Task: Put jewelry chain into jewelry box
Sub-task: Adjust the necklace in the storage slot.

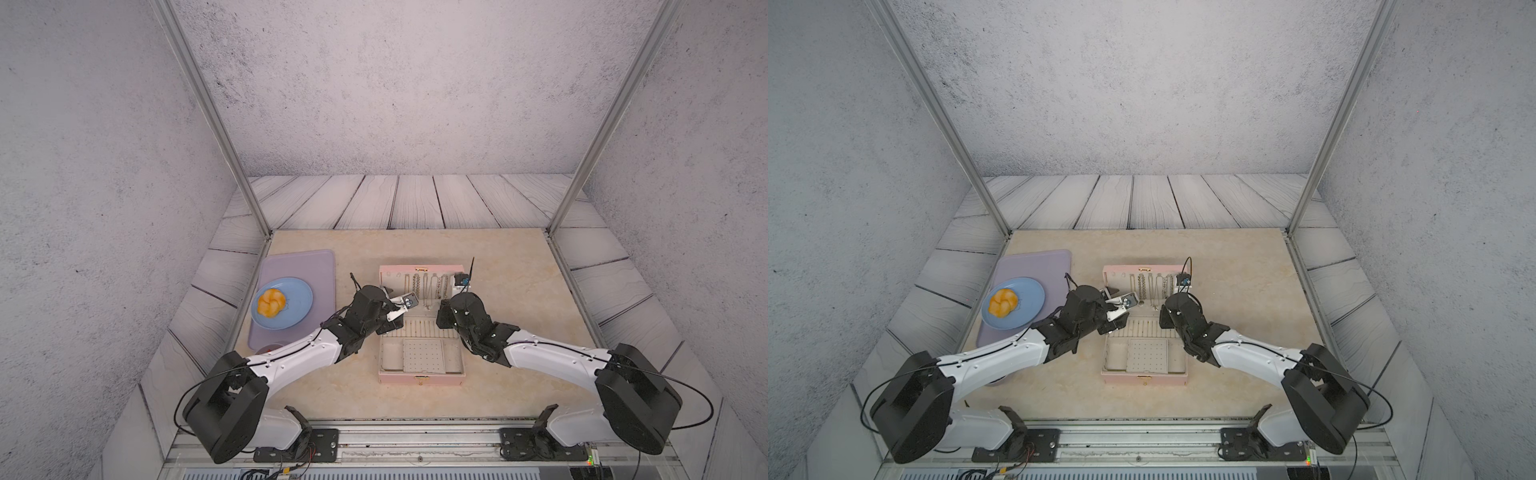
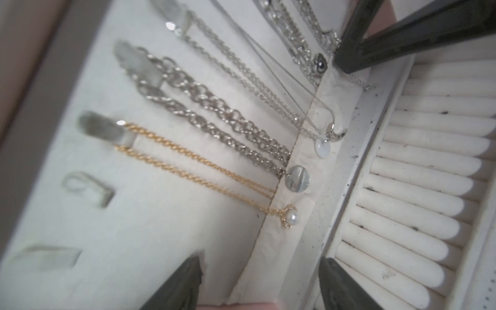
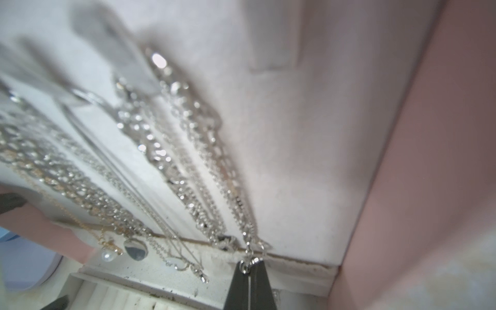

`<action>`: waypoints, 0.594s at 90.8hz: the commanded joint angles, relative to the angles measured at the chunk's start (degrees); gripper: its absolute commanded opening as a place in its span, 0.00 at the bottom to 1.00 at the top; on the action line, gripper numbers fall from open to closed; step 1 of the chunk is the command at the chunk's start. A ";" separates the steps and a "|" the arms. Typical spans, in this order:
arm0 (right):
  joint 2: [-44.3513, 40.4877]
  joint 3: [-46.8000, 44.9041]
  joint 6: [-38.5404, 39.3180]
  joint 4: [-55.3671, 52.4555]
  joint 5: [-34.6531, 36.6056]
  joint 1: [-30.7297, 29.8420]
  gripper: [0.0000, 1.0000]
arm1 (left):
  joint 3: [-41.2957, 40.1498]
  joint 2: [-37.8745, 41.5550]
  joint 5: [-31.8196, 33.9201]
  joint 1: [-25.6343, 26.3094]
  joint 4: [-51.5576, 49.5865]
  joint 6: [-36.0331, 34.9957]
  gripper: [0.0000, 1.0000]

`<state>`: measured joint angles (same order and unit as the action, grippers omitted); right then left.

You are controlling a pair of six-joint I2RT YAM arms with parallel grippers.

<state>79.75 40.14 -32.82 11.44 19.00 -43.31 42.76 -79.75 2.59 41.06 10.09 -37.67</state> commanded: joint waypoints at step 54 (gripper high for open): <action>-0.98 -1.00 -0.29 2.67 -3.25 1.20 0.00 | 3.88 -2.59 0.84 0.21 -1.88 -3.16 0.68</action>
<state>79.75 39.66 -32.84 13.67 16.40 -42.52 47.48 -87.64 9.08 41.47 9.30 -43.40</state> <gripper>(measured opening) 0.043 0.680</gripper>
